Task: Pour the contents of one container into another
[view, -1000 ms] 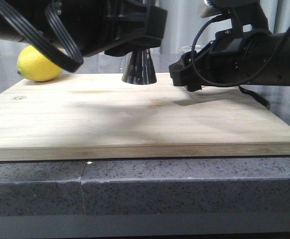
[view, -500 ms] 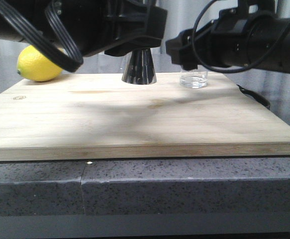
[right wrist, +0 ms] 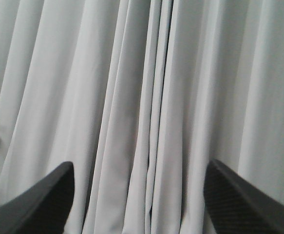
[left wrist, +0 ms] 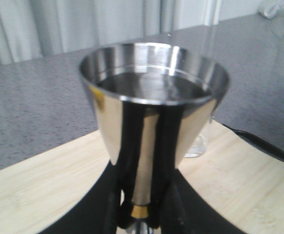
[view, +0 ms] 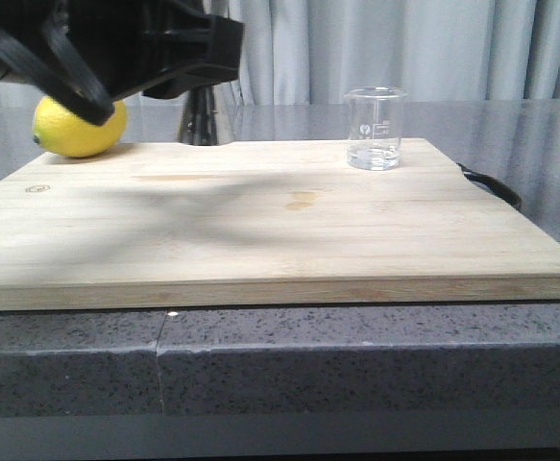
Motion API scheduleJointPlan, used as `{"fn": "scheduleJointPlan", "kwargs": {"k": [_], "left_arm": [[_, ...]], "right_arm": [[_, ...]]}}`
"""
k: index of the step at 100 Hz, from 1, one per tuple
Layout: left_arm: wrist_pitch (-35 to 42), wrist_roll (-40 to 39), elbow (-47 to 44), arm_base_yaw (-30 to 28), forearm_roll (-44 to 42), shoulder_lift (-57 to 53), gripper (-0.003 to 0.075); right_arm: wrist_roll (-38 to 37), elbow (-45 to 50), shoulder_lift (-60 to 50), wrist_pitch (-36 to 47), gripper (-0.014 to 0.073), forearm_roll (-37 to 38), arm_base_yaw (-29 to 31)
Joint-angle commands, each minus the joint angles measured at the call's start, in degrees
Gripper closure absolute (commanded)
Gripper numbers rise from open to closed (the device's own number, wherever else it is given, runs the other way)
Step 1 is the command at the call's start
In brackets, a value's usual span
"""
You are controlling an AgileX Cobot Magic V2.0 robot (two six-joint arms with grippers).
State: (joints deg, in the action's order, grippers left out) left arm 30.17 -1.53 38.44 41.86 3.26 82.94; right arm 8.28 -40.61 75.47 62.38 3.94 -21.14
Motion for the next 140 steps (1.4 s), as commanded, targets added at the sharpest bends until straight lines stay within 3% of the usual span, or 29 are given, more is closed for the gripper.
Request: {"fn": "scheduleJointPlan", "kwargs": {"k": [1, 28, 95, 140], "left_arm": [[9.7, 0.1, -0.8, -1.0, 0.2, -2.3, 0.0740], [14.1, 0.1, -5.9, -2.4, 0.3, -2.3, 0.0740], [22.1, 0.0, -13.2, -2.4, 2.2, -0.3, 0.0739], [22.0, 0.0, -13.3, -2.4, 3.4, -0.3, 0.0739]], "right_arm": [[0.1, -1.3, -5.4, 4.6, 0.0091, 0.2, 0.1], [0.1, -1.3, -12.6, 2.7, 0.0091, 0.2, 0.1], [0.1, -1.3, -13.1, 0.9, 0.0091, 1.6, 0.0], [0.1, -1.3, -13.1, 0.9, 0.0091, 1.6, 0.0]]}}
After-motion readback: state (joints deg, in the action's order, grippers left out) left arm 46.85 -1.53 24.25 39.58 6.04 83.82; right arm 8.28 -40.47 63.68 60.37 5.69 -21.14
